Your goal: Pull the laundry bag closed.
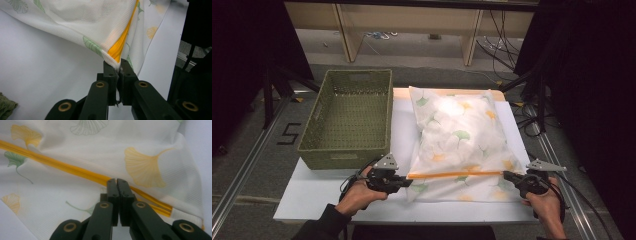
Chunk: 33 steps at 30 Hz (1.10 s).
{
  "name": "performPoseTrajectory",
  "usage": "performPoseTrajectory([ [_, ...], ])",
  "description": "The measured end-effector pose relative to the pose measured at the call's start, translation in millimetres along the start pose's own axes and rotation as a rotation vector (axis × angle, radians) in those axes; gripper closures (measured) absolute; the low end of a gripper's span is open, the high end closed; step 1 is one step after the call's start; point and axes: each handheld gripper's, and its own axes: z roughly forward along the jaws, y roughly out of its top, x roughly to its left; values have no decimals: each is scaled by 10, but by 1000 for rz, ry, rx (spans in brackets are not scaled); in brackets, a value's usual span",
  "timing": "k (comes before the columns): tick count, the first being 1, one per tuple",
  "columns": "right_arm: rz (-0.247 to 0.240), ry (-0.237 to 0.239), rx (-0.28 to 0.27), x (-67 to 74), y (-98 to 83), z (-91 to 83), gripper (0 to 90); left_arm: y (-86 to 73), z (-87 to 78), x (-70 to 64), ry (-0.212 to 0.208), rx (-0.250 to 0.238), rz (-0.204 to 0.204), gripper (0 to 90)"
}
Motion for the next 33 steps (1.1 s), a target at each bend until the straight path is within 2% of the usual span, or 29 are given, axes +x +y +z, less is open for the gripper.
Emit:
performPoseTrajectory([
  [2, -20, -23, 4, -73, -14, -28, 900, -1, -1, 1, 0, -1, -1, 852],
  [3, 12, -16, -1, -65, -27, -21, 900, -2, -1, 2, 1, 0, -2, 853],
  [5, 2, -2, 12, -105, -30, -33, 900, -2, 1, 3, 1, 1, 1, 853],
  [6, -2, -39, 7, -119, -35, -55, 900, -2, -6, 10, 6, 5, 7, 853],
  [7, 0, -66, 7, -181, -55, -85, 900, -5, -6, 6, 4, -1, -6, 853],
  [10, 7, -77, 6, -234, -77, -114, 900, -5, -3, 10, 7, -1, -6, 853],
  [11, 21, -50, 3, -254, -83, -116, 900, -4, -2, 18, 0, -4, 4, 853],
  [12, 34, -67, 2, -297, -99, -142, 900, -6, 2, 20, -3, -3, 2, 853],
  [14, 27, -77, 2, -315, -105, -144, 900, -7, 5, 21, 0, -1, 2, 852],
  [15, 58, -93, -4, -313, -117, -172, 900, -7, 6, 17, 2, -2, -4, 852],
  [18, 76, -94, 12, -321, -120, -189, 900, -8, 5, 20, 0, -1, 1, 852],
  [19, 29, -113, 3, -363, -122, -197, 900, -10, 10, 15, 0, 0, -7, 853],
  [21, 25, -128, 6, -389, -128, -208, 900, -10, 9, 13, -2, 0, -6, 852],
  [23, 31, -129, 13, -395, -129, -216, 900, -10, 9, 15, -1, -1, -8, 852],
  [24, 51, -82, 12, -406, -131, -204, 900, -11, 10, 13, 6, 4, -6, 852],
  [28, 65, -71, 16, -415, -135, -193, 900, -17, 19, 20, 4, 8, -5, 852],
  [30, 52, -85, 6, -402, -134, -180, 900, -21, 20, 36, 13, 12, 7, 848],
  [31, 29, -114, 11, -384, -116, -201, 900, -38, 35, 52, 13, 16, -6, 843],
  [32, 55, -96, 8, -359, -115, -186, 899, -43, 40, 68, 15, 27, -2, 837],
  [33, 22, -93, 5, -382, -110, -178, 896, -51, 46, 64, 29, 31, -20, 827],
])
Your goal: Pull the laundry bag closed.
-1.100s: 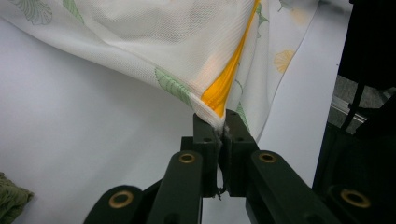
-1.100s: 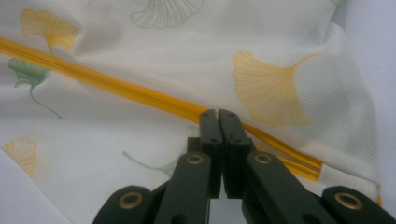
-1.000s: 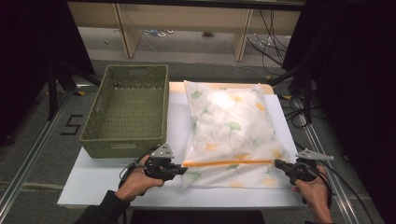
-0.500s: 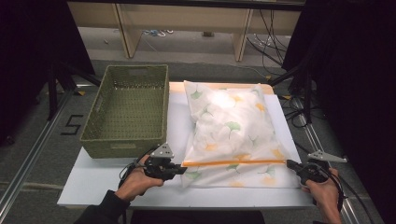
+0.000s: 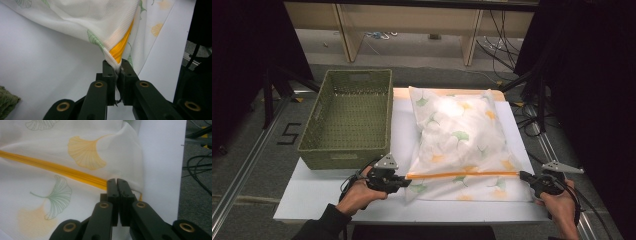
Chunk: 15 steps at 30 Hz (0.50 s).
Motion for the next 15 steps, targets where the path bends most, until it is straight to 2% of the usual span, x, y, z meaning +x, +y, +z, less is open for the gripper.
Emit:
performPoseTrajectory([
  [1, 0, 0, 0, 0, 0, 0, 896, 0, 0, 0, 0, 0, 0, 817],
  [2, 47, -5, -29, 40, 0, 8, 837, -7, 13, 0, -16, -3, -7, 794],
  [3, 47, -5, -29, 40, 0, 8, 837, -7, 13, 0, -16, -3, -7, 763],
  [4, -4, 30, -83, 39, 41, 8, 803, -15, 26, 7, -25, -3, 12, 702],
  [5, -4, 30, -83, 39, 41, 8, 803, -22, 34, 11, -23, 6, 23, 702],
  [6, -38, 77, -101, 130, 90, 54, 703, -49, 66, 0, -5, 15, 0, 625],
  [7, -38, 77, -101, 130, 90, 54, 703, -49, 66, 0, -5, 15, 0, 585],
  [8, -44, 88, -99, 245, 137, 89, 617, -54, 67, -7, 17, 4, 6, 542],
  [9, -28, 80, -99, 305, 142, 100, 593, -56, 60, -14, 31, -4, 3, 517],
  [10, -28, 80, -99, 305, 142, 100, 593, -56, 60, -14, 31, -4, 3, 494],
  [11, -69, 92, -86, 374, 174, 132, 527, -62, 41, -15, 45, -8, 9, 468],
  [12, -81, 95, -90, 411, 184, 150, 505, -67, 40, -15, 45, -11, 10, 446],
  [15, -87, 100, -88, 485, 203, 179, 470, -78, 29, -35, 63, -11, 17, 390],
])
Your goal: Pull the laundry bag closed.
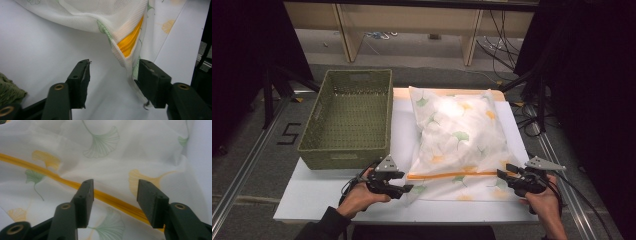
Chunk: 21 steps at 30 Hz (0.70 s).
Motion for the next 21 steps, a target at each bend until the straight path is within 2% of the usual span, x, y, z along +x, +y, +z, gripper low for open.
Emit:
performPoseTrajectory([
  [1, 17, 31, -10, 77, 15, 53, 435, -16, -2, -15, 2, -3, 1, 371],
  [3, 1, 18, -5, 100, 23, 53, 426, -20, -7, -21, 10, -4, 2, 359],
  [4, 10, 32, 3, 153, 29, 81, 404, -24, -24, -25, 22, 1, 16, 338],
  [6, 8, 32, -4, 174, 37, 88, 393, -25, -24, -27, 22, -3, 17, 313],
  [7, -9, 30, -3, 206, 50, 105, 374, -28, -27, -41, 29, -9, 13, 301],
  [10, -6, 48, -1, 237, 56, 129, 363, -31, -46, -49, 45, -6, 5, 284],
  [11, -13, 29, -3, 281, 61, 140, 345, -35, -60, -45, 51, -12, 3, 275],
  [12, -13, 29, -3, 281, 61, 140, 345, -35, -60, -45, 51, -12, 3, 267],
  [13, -37, 36, 9, 272, 70, 136, 342, -38, -64, -46, 55, -11, -3, 267],
  [18, -47, 70, -1, 367, 73, 203, 326, -46, -62, -75, 58, -25, -16, 238],
  [19, -60, 88, -18, 371, 74, 226, 321, -45, -72, -84, 64, -27, -17, 238],
  [21, -68, 90, -8, 410, 77, 224, 315, -50, -71, -82, 62, -35, -14, 225],
])
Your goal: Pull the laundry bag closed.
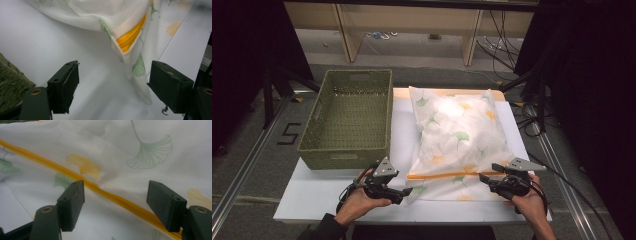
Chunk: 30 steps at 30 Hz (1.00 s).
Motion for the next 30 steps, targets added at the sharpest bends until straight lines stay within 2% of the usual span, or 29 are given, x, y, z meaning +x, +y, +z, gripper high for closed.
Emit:
performPoseTrajectory([
  [1, 15, 14, -5, 31, -4, 12, 312, -5, -3, -2, 12, 6, 6, 225],
  [2, -9, 23, -4, 35, 1, 17, 309, -13, 0, 0, 11, 7, 3, 219],
  [4, -7, 33, -3, 72, 0, 36, 295, -23, 7, 8, 5, 8, -2, 213],
  [5, -38, 42, -14, 65, 5, 49, 285, -26, 5, 7, 6, 10, 1, 207],
  [6, -6, 40, 0, 108, 1, 48, 270, -30, -5, 0, 10, 4, 4, 193],
  [8, 1, 39, -5, 129, 2, 43, 255, -43, -9, -3, 11, -8, 3, 176],
  [9, 1, 39, -5, 129, 2, 43, 255, -43, -9, -3, 11, -8, 3, 172],
  [10, -4, 37, -2, 130, 3, 37, 254, -51, -27, 11, 14, 4, 23, 172],
  [11, -35, 36, -31, 117, 2, 53, 249, -57, -32, 14, 13, 4, 20, 166],
  [12, -16, 52, -1, 135, 4, 33, 245, -63, -31, 15, 14, -1, 9, 164],
  [14, -29, 20, -6, 155, -8, 1, 237, -68, -50, 1, 15, -6, 22, 164],
  [16, -16, 18, -8, 180, -29, -27, 227, -75, -54, -14, 17, -11, 21, 164],
  [17, -37, 0, -20, 173, -37, -28, 223, -92, -62, -30, 20, -9, 27, 164],
  [18, -37, 0, -20, 173, -37, -28, 223, -92, -62, -30, 20, -9, 27, 164],
  [19, -15, 4, -15, 195, -56, -36, 219, -109, -60, -50, 13, -13, 22, 164],
  [20, -26, -13, -19, 203, -99, -51, 217, -131, -56, -84, 13, -9, 20, 165],
  [21, -26, -13, -19, 203, -99, -51, 217, -131, -56, -84, 13, -9, 20, 166],
  [22, -15, 4, 4, 222, -135, -78, 216, -144, -69, -109, 15, -1, 32, 166],
  [23, -16, 4, -9, 230, -152, -76, 216, -151, -73, -122, 7, -14, 26, 165],
  [25, -64, 6, -8, 226, -175, -104, 216, -155, -105, -145, 14, -16, 33, 165],
  [26, -42, 23, 3, 248, -189, -129, 216, -162, -117, -161, 14, -20, 29, 165],
  [28, -41, 4, 0, 269, -200, -160, 216, -164, -129, -170, 3, -18, 33, 165],
  [29, -49, 12, -5, 277, -212, -178, 218, -171, -128, -189, 20, -28, 32, 165],
  [30, -46, 19, -18, 299, -234, -187, 219, -171, -134, -194, 7, -17, 41, 165],
])
